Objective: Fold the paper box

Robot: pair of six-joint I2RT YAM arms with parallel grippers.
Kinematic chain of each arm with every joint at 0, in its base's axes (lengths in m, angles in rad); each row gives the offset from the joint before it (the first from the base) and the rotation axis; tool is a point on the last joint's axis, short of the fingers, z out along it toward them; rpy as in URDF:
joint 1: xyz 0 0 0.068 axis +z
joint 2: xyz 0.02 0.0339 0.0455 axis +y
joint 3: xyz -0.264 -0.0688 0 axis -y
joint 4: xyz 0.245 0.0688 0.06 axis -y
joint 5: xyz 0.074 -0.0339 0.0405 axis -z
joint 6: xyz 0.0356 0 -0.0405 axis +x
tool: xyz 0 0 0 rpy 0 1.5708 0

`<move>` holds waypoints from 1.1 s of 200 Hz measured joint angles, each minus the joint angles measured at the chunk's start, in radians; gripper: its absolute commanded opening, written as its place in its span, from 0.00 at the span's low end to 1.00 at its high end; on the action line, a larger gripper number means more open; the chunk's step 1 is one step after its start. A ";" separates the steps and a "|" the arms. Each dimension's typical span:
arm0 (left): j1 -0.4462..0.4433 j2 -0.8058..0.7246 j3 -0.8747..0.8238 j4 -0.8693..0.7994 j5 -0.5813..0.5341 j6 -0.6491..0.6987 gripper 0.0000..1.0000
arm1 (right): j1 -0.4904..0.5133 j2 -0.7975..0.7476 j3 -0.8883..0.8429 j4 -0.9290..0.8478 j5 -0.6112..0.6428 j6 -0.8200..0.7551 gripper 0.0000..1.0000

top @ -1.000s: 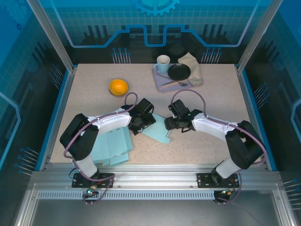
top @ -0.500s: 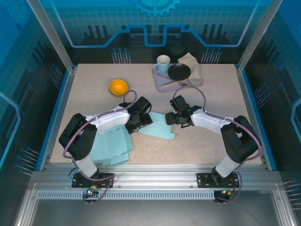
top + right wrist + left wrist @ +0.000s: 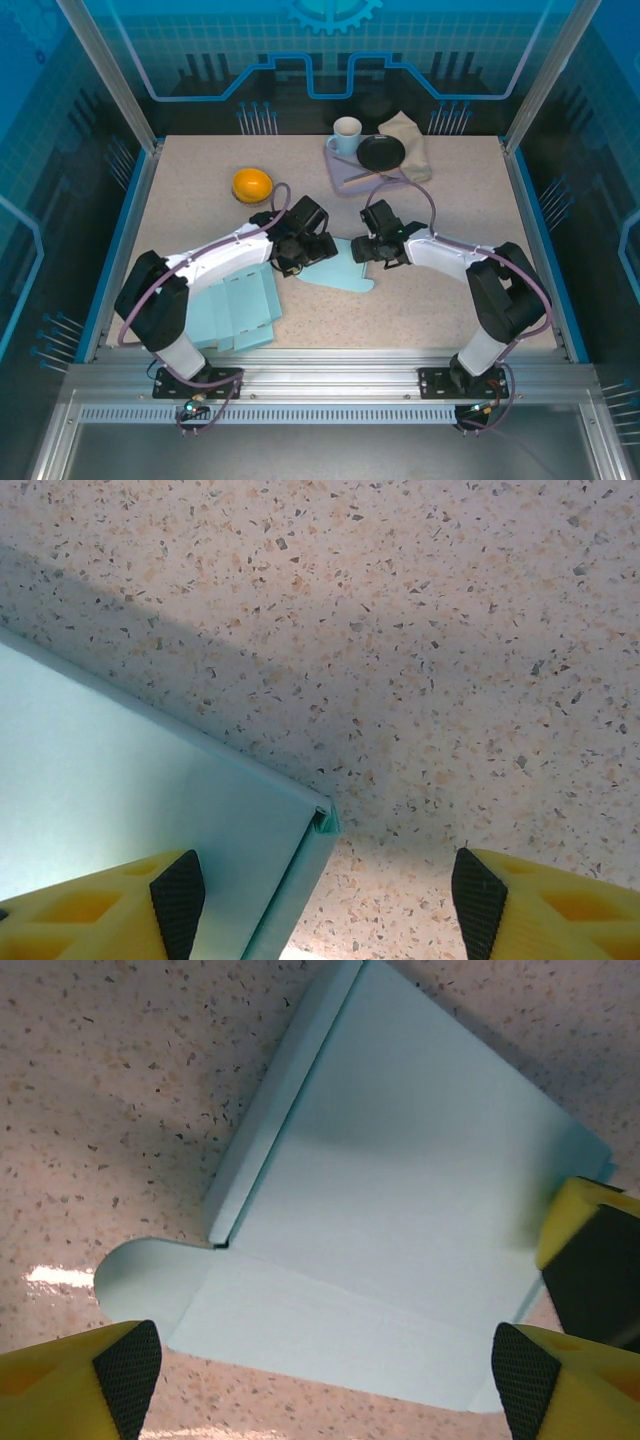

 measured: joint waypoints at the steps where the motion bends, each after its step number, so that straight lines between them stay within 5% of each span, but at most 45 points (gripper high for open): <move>1: 0.000 0.001 0.000 0.000 0.000 0.001 0.90 | 0.000 0.000 0.000 0.000 0.000 0.000 0.69; 74: 0.000 0.075 -0.002 0.020 -0.011 0.069 0.95 | -0.015 0.008 0.000 0.022 -0.021 -0.004 0.69; 220: 0.042 0.167 -0.002 0.111 0.052 -0.063 0.98 | -0.028 0.023 -0.008 0.076 -0.049 -0.018 0.69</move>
